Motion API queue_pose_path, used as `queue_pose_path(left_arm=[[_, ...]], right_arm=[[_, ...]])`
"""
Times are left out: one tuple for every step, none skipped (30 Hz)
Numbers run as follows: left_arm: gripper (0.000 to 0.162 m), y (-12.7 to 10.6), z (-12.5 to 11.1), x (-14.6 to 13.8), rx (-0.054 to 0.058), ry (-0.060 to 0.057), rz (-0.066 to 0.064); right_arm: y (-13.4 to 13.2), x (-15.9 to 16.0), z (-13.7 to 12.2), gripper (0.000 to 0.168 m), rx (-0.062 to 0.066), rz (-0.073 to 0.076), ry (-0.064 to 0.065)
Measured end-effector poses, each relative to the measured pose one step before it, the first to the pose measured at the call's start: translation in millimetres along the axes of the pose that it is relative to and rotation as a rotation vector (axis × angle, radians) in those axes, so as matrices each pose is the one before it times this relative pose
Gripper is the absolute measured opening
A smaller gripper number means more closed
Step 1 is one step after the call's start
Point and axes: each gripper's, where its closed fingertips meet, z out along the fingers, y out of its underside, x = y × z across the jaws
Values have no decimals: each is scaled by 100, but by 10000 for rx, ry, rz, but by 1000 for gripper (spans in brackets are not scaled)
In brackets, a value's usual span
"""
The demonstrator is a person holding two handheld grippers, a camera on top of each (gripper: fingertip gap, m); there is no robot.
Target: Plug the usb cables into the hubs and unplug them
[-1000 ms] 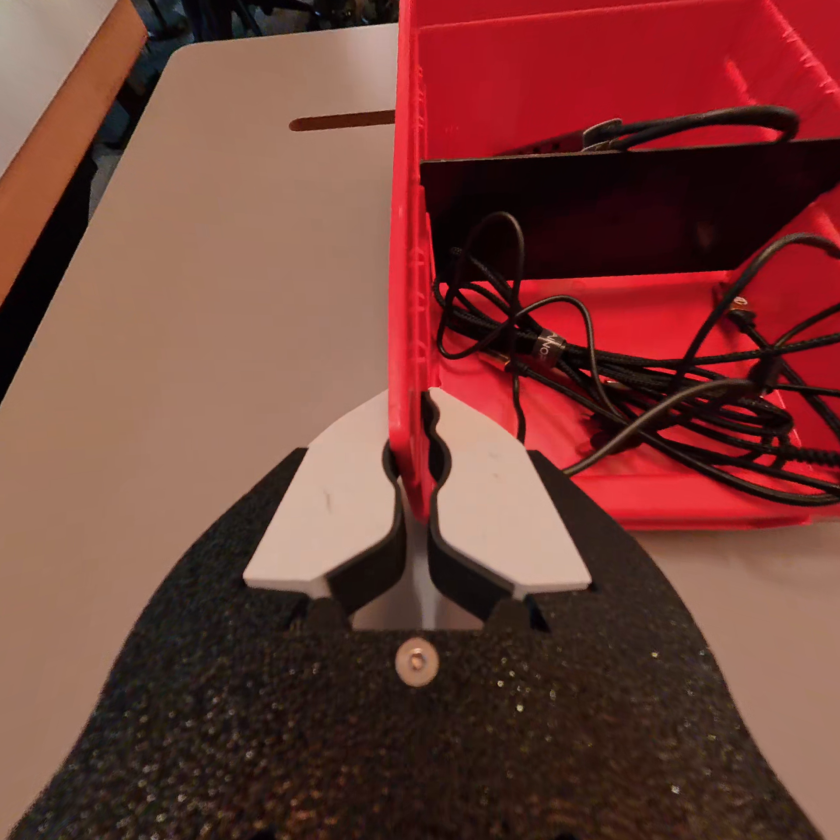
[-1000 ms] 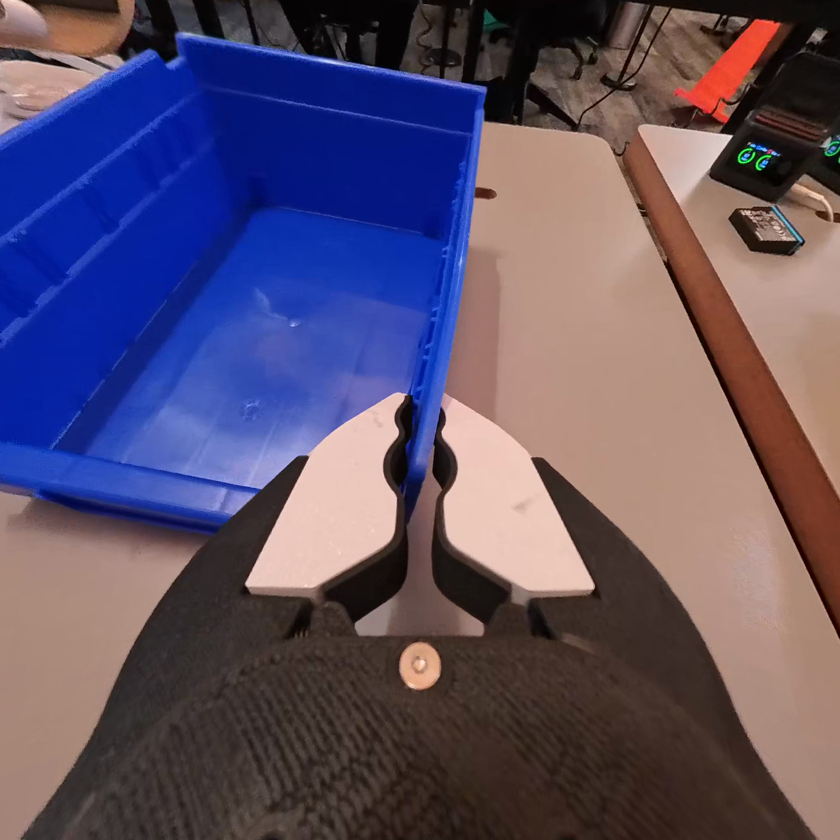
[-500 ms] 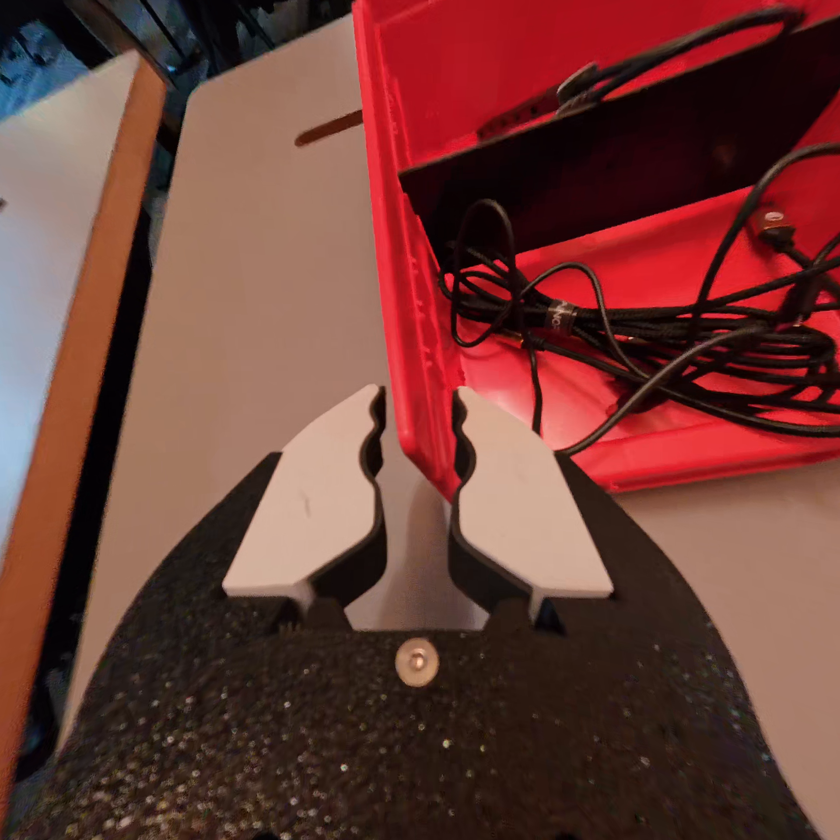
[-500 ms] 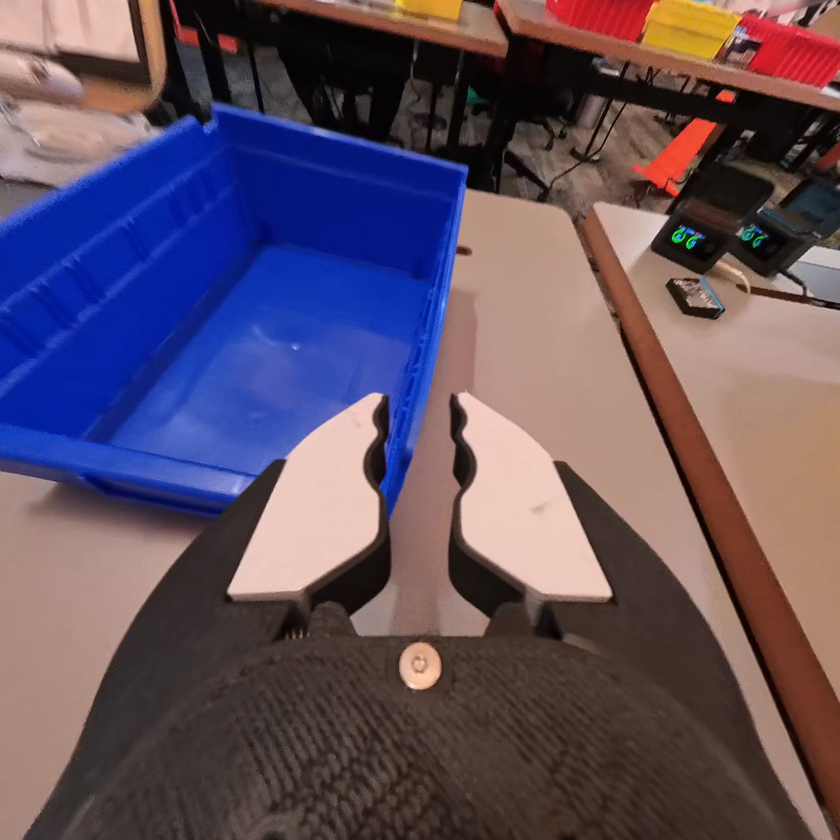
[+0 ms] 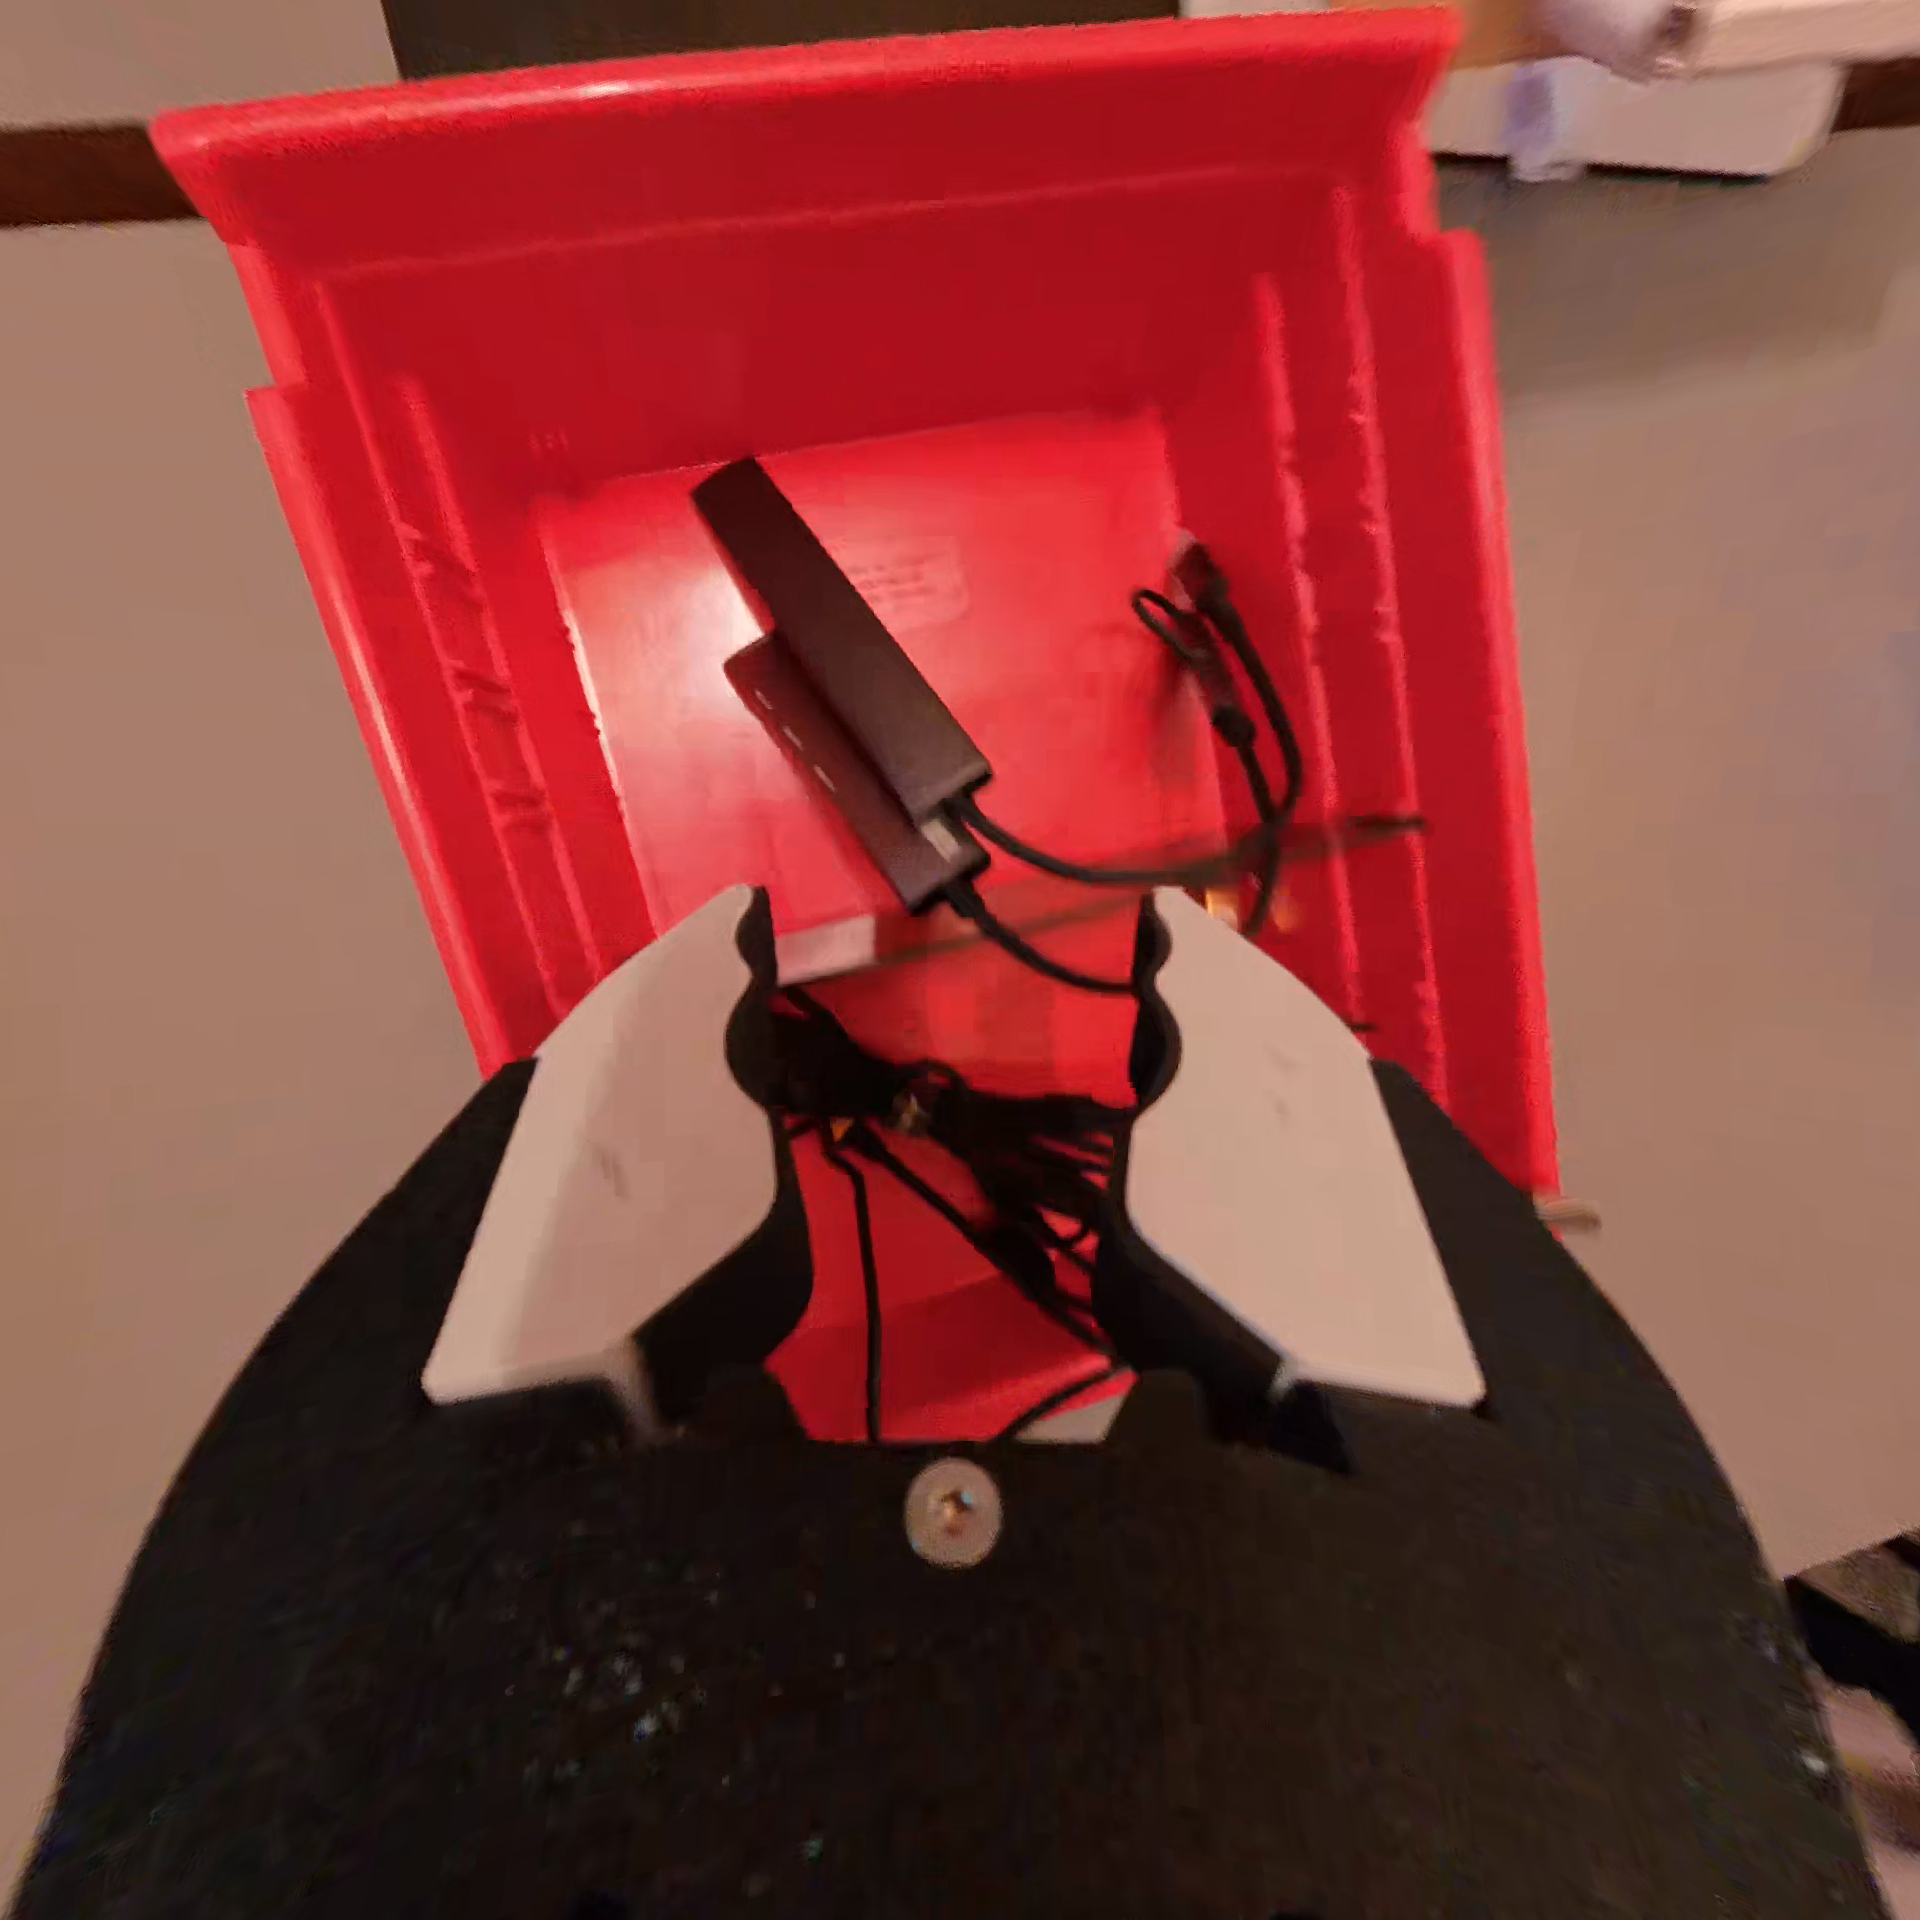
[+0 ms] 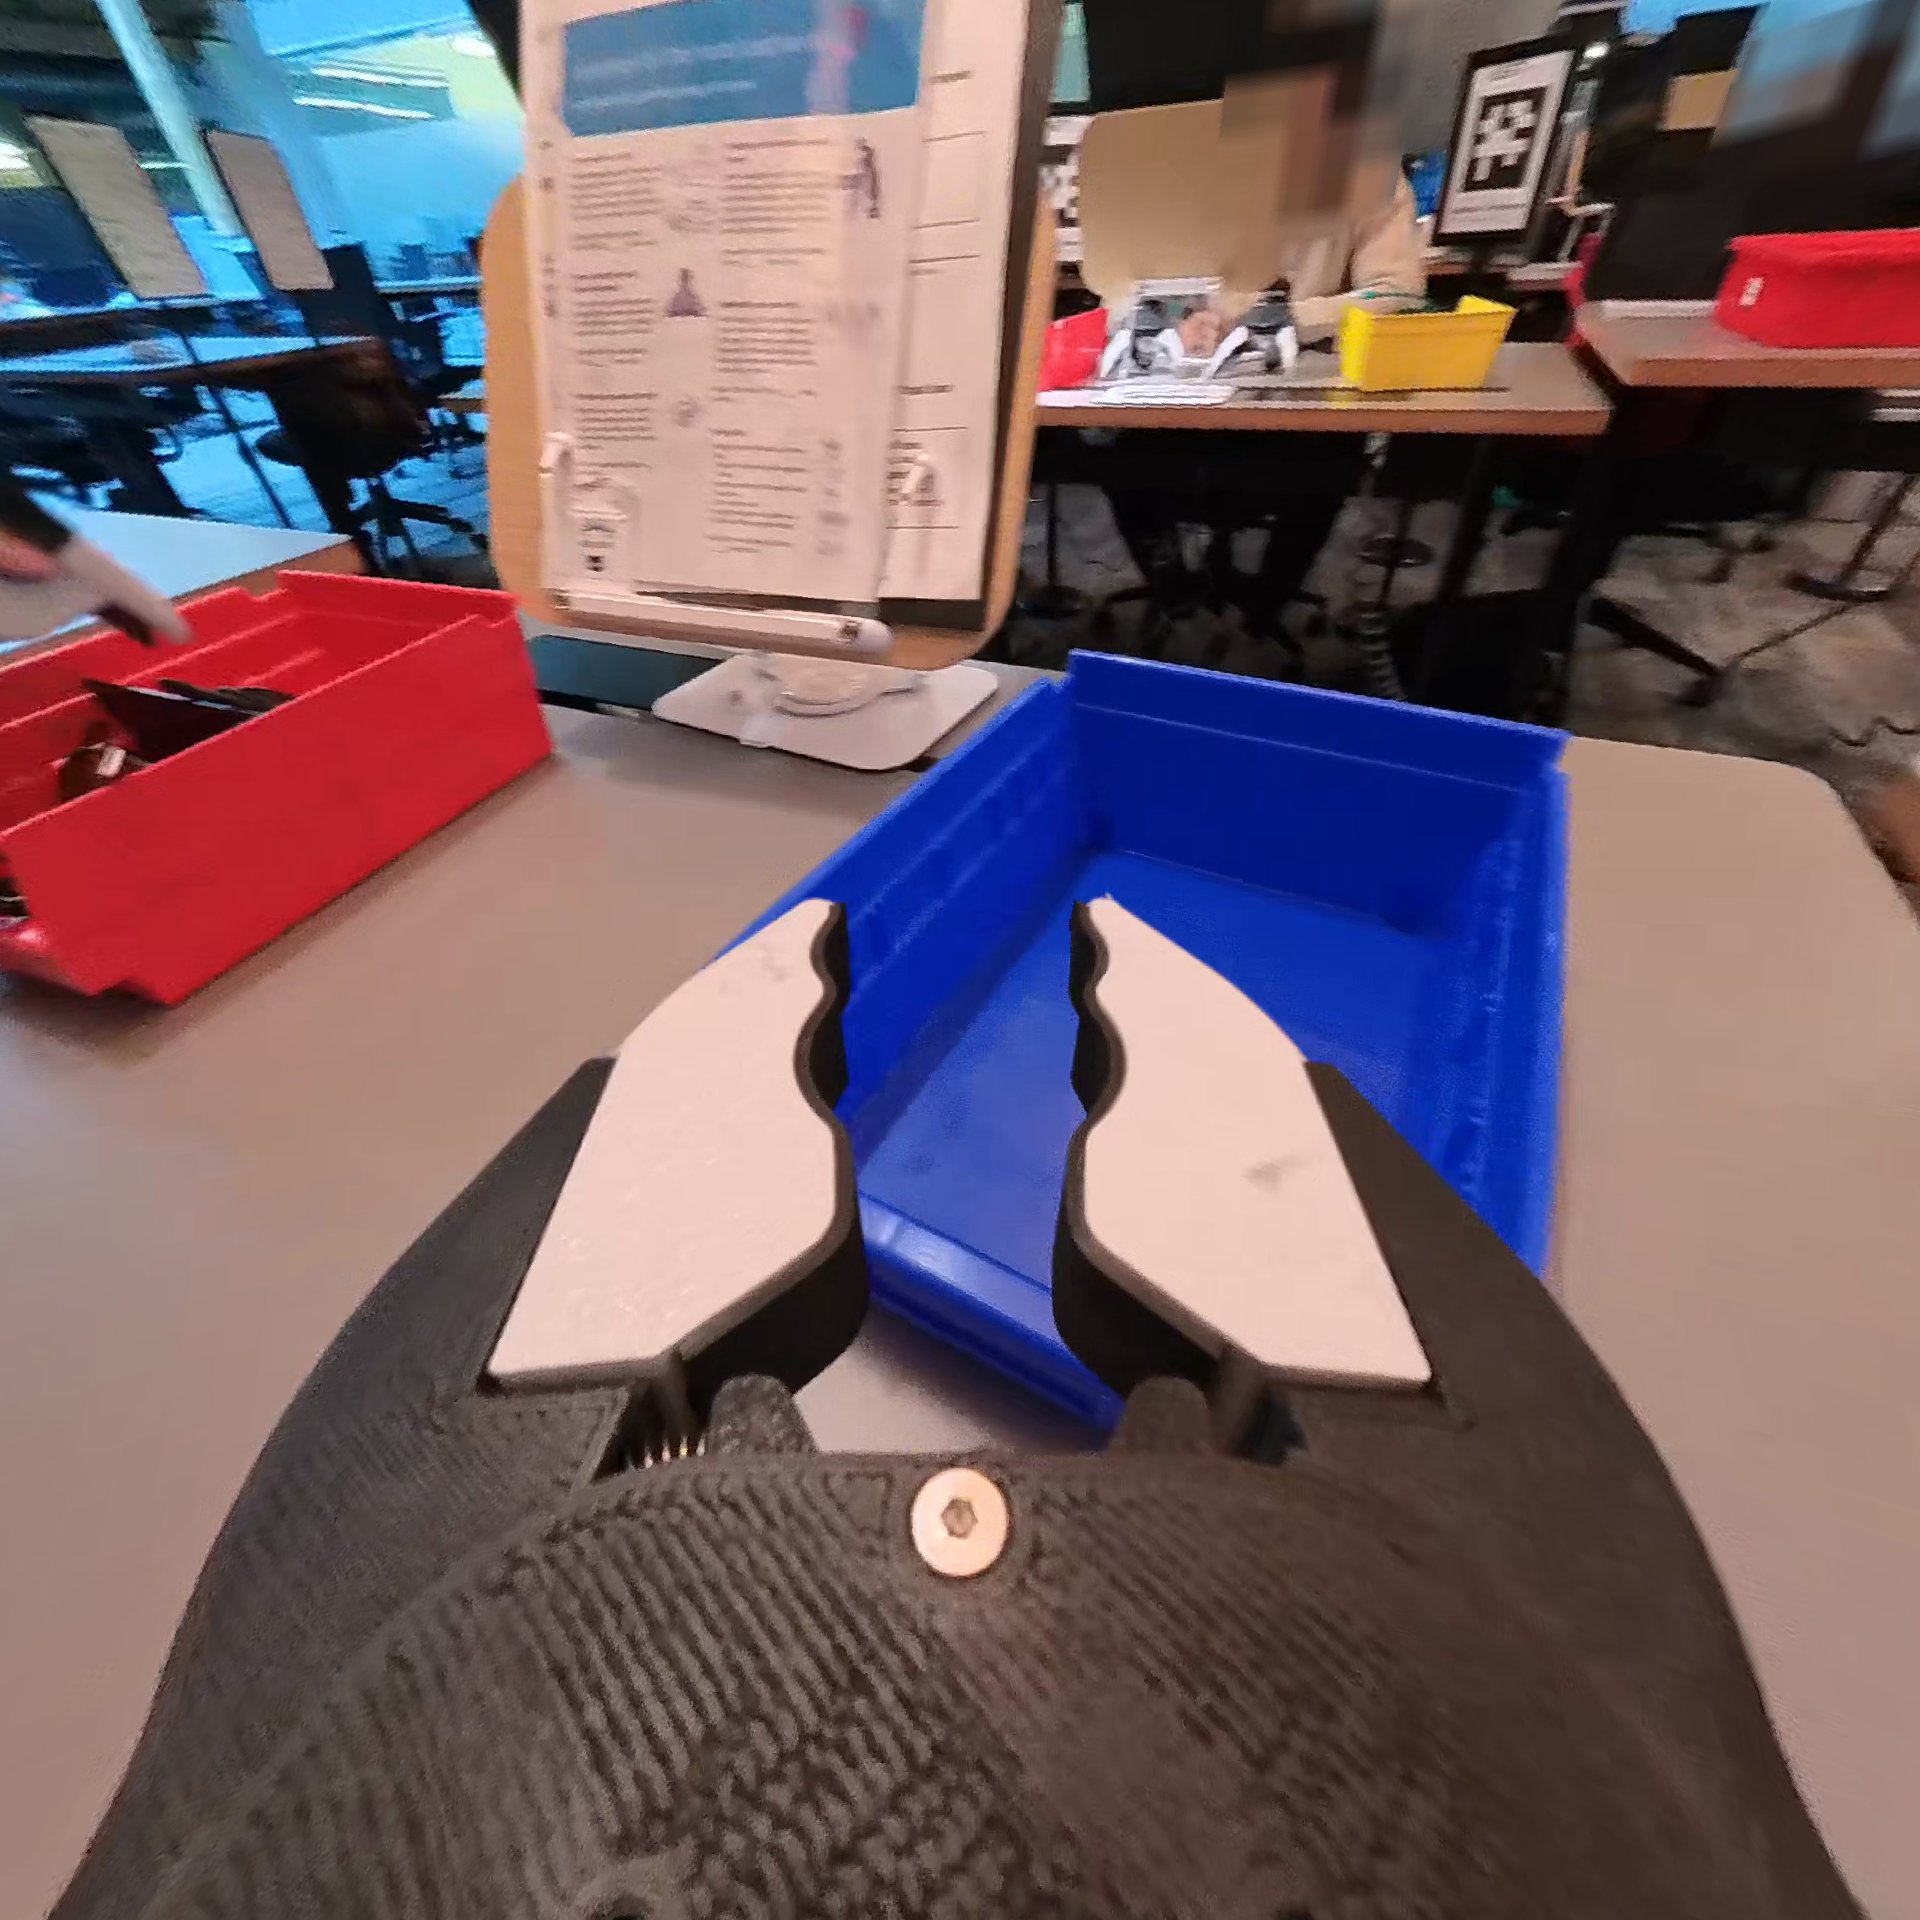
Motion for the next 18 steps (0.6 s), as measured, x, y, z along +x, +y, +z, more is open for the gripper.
queue_pose_path(left_arm=[[66, -435, 916, -275, -318, -72, -343], [65, -274, 853, -1, -332, 63, -316], [64, -125, 769, 95, -349, 107, -260], [56, 2, 669, -34, -336, 17, -187], [47, -16, 605, -175, -252, -107, -124], [43, 23, 529, -179, -217, -113, -90], [42, 134, 415, -176, -271, -94, -76], [42, 12, 187, -70, -177, -39, -55], [42, -280, -8, 15, 57, -32, 12], [35, -268, -21, 57, 100, -36, 66], [28, -50, 29, 16, -9, -72, 169], [27, -21, 33, -3, -14, -104, 171], [26, -77, -31, 88, 38, -38, 126], [25, -131, -109, 75, 108, -68, 216], [25, -205, -199, 70, 195, -96, 236], [24, -298, -311, 184, 256, -24, 146], [24, -359, -472, 390, 302, 119, 121], [24, -416, -637, 451, 353, 138, 152]], right_arm=[[68, -601, 290, 41, -59, -120, -126], [104, -503, 246, 41, -90, -162, -72], [118, -500, 216, 41, -107, -206, -101], [124, -462, 186, 41, -119, -222, -102], [116, -340, 171, 41, -102, -202, -48], [102, -274, 163, 41, -79, -171, -14], [101, -251, 165, 41, -65, -170, -32], [139, -215, 180, 41, -68, -151, -33], [144, -168, 198, 40, -75, -107, -25], [138, -170, 193, 40, -69, -83, -43], [130, -162, 198, 40, -53, -61, -54], [124, -156, 178, 40, -42, -46, -66], [141, -145, 166, 39, -53, -29, -64], [116, -86, 110, 39, -61, -11, -35], [25, -60, 64, 39, -26, -8, -5], [-71, -52, 18, 39, 26, 1, 4], [-129, -82, -8, 39, 57, 28, -5], [-174, -140, -21, 39, 78, 39, -23]])
